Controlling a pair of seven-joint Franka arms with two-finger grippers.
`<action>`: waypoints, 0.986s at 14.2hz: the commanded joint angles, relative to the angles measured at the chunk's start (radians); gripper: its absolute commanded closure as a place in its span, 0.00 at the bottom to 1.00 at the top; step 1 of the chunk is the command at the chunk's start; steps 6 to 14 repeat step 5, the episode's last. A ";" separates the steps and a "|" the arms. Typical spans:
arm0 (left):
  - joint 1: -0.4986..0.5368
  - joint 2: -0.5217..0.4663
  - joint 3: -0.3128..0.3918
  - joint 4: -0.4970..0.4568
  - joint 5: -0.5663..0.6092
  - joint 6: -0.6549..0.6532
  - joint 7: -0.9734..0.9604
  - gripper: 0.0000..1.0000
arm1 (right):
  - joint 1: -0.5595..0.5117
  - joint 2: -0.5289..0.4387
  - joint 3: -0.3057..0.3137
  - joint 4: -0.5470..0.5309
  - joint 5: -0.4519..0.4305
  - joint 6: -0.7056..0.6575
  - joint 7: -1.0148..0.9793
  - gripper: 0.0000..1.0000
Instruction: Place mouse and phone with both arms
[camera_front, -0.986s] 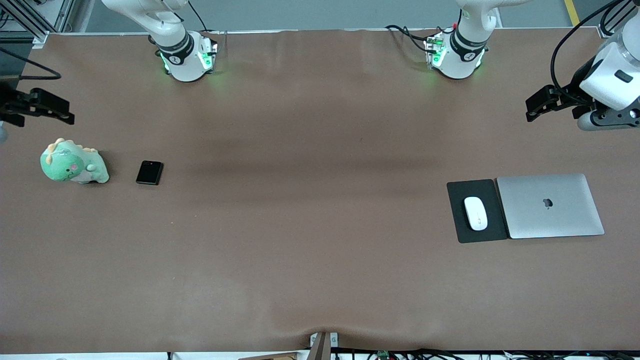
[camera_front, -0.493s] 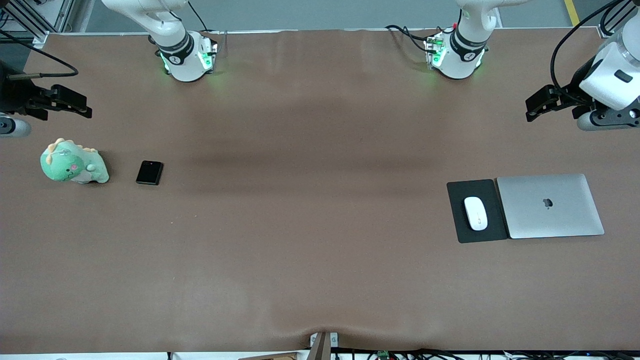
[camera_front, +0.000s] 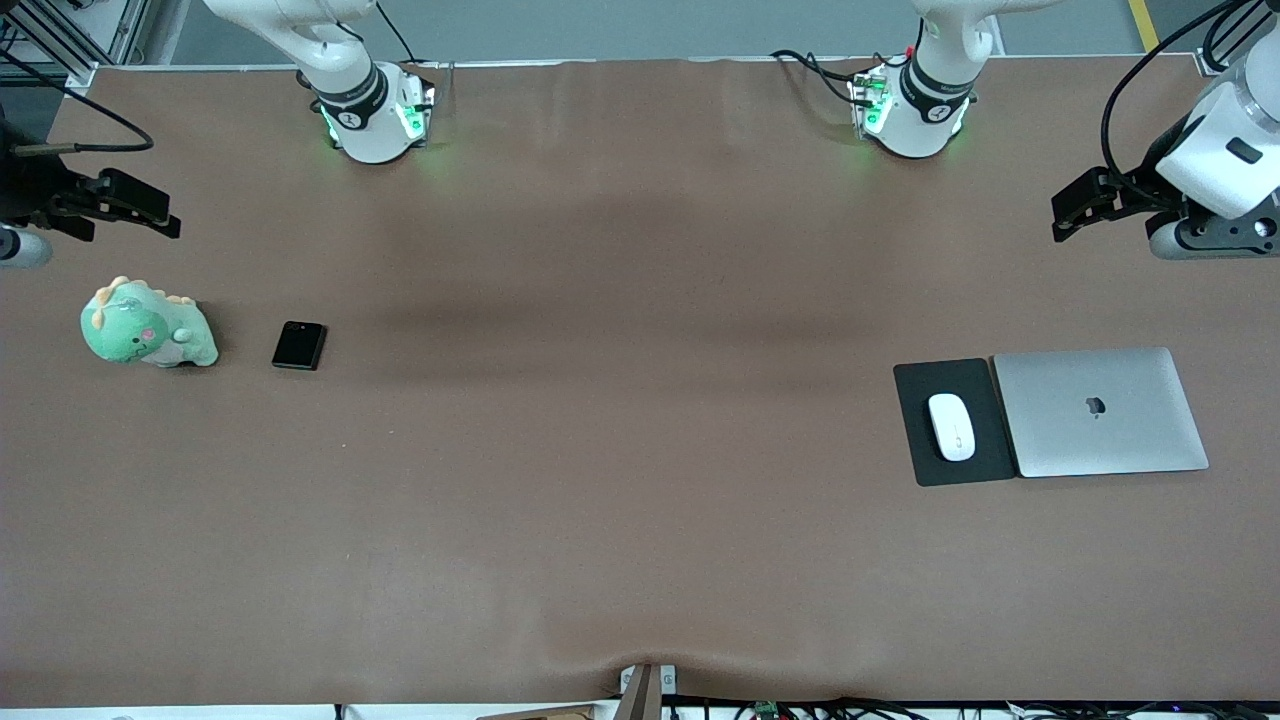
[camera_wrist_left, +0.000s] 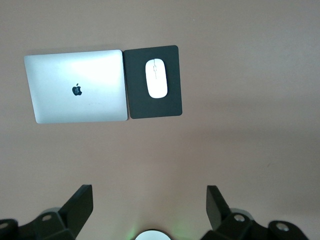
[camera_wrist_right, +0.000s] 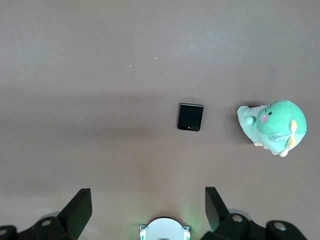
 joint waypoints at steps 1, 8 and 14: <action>0.008 0.013 0.003 0.032 -0.021 0.000 0.015 0.00 | -0.004 -0.053 0.006 -0.058 0.008 0.030 0.007 0.00; 0.006 0.013 0.003 0.032 -0.020 -0.002 0.007 0.00 | -0.006 -0.051 0.006 -0.058 0.006 0.039 0.007 0.00; 0.006 0.013 0.003 0.032 -0.020 -0.002 0.007 0.00 | -0.006 -0.051 0.006 -0.058 0.006 0.039 0.007 0.00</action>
